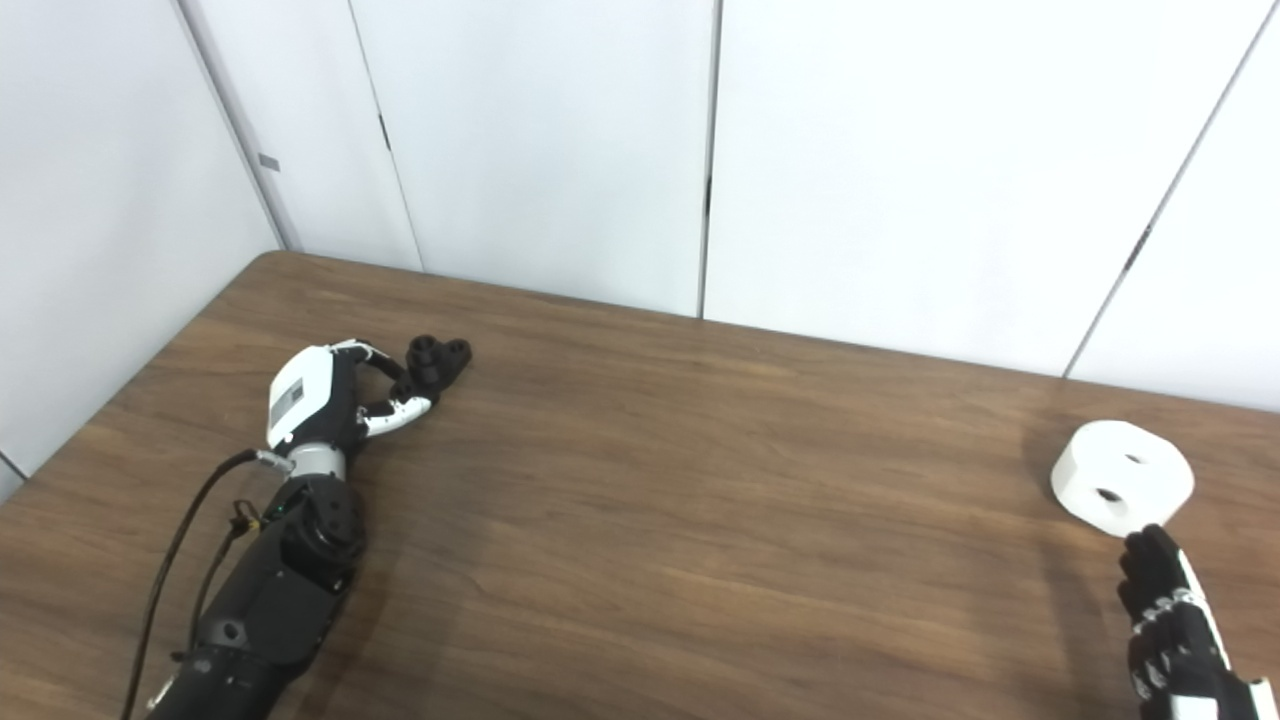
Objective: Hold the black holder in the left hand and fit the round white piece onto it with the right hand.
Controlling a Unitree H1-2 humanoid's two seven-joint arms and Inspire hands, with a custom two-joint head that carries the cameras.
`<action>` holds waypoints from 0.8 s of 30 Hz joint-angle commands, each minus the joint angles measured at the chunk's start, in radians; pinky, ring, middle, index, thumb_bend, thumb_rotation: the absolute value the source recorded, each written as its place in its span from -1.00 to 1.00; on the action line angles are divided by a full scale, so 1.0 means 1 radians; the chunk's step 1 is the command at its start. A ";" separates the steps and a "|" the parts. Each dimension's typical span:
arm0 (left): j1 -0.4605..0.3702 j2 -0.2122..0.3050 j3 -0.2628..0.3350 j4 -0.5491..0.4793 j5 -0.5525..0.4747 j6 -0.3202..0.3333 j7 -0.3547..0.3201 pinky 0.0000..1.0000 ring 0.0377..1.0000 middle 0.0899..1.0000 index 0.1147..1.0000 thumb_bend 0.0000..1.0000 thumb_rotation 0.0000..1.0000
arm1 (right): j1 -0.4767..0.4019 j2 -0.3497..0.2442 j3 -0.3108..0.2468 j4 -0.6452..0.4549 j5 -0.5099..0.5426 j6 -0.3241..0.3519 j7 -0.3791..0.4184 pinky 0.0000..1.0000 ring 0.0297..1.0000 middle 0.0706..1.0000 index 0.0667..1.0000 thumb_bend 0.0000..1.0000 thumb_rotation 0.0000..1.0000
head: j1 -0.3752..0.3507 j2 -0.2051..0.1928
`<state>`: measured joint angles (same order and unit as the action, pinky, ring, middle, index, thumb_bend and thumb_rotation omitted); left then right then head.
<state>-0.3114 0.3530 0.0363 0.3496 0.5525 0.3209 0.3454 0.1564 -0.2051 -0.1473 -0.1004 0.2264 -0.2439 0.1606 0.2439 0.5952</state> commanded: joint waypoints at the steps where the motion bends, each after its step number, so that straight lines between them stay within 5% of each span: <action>1: -0.024 0.016 -0.011 0.004 0.022 -0.011 0.023 0.79 0.82 0.64 -0.15 0.04 -0.86 | 0.065 0.029 0.010 0.066 0.018 -0.005 0.006 1.00 0.97 0.91 0.88 0.38 0.84 | 0.001 0.001; 20: -0.011 0.020 -0.040 0.022 0.021 -0.044 0.075 0.65 0.73 0.52 -0.16 0.04 -0.92 | 0.058 0.024 0.005 0.071 0.015 -0.001 0.005 1.00 0.95 0.90 0.89 0.30 0.87 | 0.001 0.006; 24: 0.010 0.022 -0.052 -0.020 0.016 -0.028 0.045 0.65 0.72 0.50 -0.16 0.03 -0.92 | 0.054 0.025 0.007 0.075 0.014 -0.006 0.007 1.00 0.95 0.89 0.88 0.33 0.85 | 0.000 0.007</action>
<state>-0.3040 0.3598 -0.0049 0.3600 0.5569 0.2945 0.4118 0.1555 -0.2054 -0.1491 -0.0992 0.2274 -0.2426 0.1621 0.2424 0.6013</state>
